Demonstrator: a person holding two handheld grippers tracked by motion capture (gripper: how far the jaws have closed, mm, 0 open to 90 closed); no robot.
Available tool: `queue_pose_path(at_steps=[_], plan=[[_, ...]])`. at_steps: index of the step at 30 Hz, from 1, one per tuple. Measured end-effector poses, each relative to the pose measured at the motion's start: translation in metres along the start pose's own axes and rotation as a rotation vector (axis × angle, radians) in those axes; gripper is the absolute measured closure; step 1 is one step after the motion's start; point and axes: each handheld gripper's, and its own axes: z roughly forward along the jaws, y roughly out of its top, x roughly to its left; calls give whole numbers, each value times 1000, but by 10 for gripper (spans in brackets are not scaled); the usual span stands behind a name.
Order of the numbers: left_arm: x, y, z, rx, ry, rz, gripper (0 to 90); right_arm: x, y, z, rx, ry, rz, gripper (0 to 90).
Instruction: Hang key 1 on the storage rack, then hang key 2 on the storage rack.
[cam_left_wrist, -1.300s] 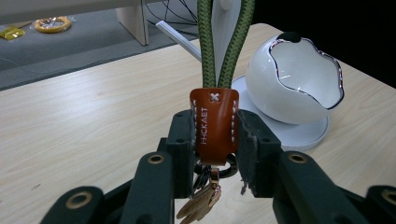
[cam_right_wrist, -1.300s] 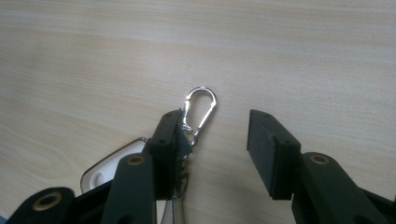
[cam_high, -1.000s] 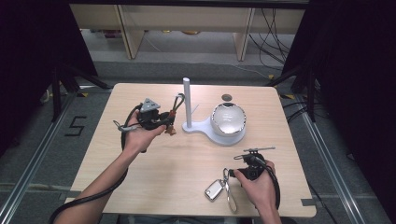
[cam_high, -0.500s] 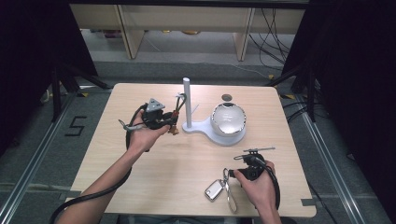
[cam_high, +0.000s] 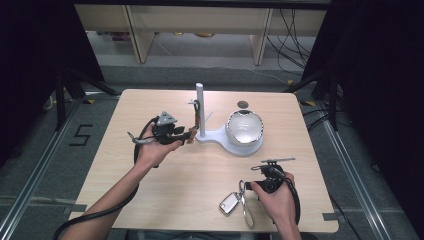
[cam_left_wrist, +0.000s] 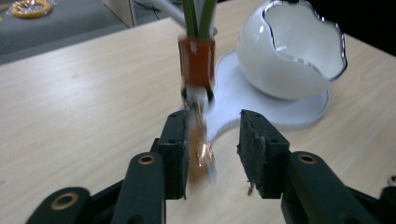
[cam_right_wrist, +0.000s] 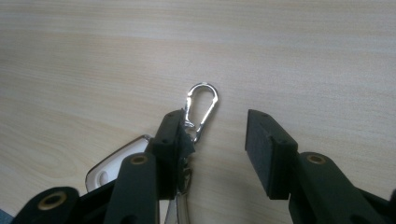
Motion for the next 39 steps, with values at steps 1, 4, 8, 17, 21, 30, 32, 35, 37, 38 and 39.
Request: queue_pose_path(at_steps=[1,4,8,17,21,30,32,35,37,38,39], plan=[[0,-6,-3,-5,0,-8,570,-1,0,-1,10,16,-12,584],[-1,-26,-13,7,-4,1,512,0,2,-2,16,16,-3,584],[-3,-45,-23,13,4,29,444,1,5,-4,18,8,6,583],[-2,-82,-44,-13,46,-32,417,6,16,-1,70,7,82,589],[2,-82,-51,-34,62,-36,417,8,21,4,70,6,38,593],[1,-81,-55,-36,67,-38,417,18,28,10,124,-15,30,612],[1,-81,-54,-35,65,-35,417,22,31,11,157,-42,68,621],[-2,-79,-51,-35,59,-36,417,25,36,18,212,-64,79,646],[-3,-79,-50,-36,51,-45,417,25,38,22,232,-56,72,657],[-5,-78,-50,-32,52,-31,417,25,38,22,232,-56,72,657],[-7,-77,-50,-39,48,-21,417,34,39,26,261,-85,167,659]])
